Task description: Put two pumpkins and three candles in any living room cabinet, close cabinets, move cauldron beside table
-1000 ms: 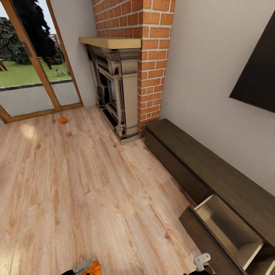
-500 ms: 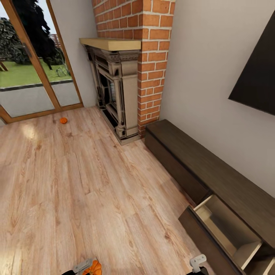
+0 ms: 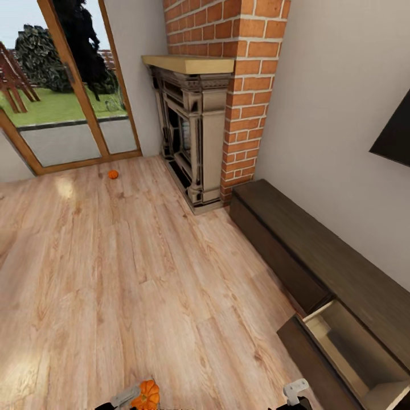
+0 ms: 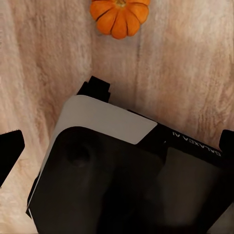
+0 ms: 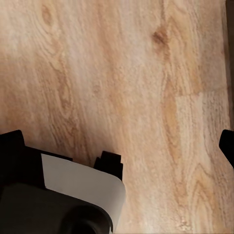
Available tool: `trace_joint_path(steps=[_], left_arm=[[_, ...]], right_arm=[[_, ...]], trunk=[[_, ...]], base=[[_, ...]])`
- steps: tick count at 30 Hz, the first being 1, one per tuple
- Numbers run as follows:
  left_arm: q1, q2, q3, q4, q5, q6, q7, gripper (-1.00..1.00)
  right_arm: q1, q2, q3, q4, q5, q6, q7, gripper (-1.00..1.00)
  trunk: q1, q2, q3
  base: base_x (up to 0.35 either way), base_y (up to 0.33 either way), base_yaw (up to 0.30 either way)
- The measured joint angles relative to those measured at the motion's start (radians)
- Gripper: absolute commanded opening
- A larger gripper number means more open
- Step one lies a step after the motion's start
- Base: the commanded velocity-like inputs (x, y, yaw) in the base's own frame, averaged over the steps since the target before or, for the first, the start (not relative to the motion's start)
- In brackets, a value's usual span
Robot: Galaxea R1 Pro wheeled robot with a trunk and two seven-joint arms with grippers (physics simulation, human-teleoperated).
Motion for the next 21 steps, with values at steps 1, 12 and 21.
trace_joint_path(steps=[1, 12, 21], left_arm=[[0.0, -0.001, 0.0, 0.0, 0.0, 0.0, 0.0, 1.0], [0.0, -0.001, 0.0, 0.0, -0.001, -0.014, 0.0, 1.0], [0.0, 0.001, 0.0, -0.001, -0.004, -0.027, -0.003, 1.0]], right_arm=[[0.0, 0.0, 0.0, 0.0, -0.001, 0.0, 0.0, 1.0], [0.0, 0.001, 0.0, 0.002, -0.004, 0.0, -0.018, 1.0], [0.0, -0.004, -0.001, 0.004, -0.002, 0.001, -0.01, 1.0]], trunk=[[0.0, 0.0, 0.0], [0.0, 0.0, -0.001], [0.0, 0.0, -0.001]], base=[[0.0, 0.0, 0.285], [0.0, 0.0, 0.288], [0.0, 0.0, 0.077]])
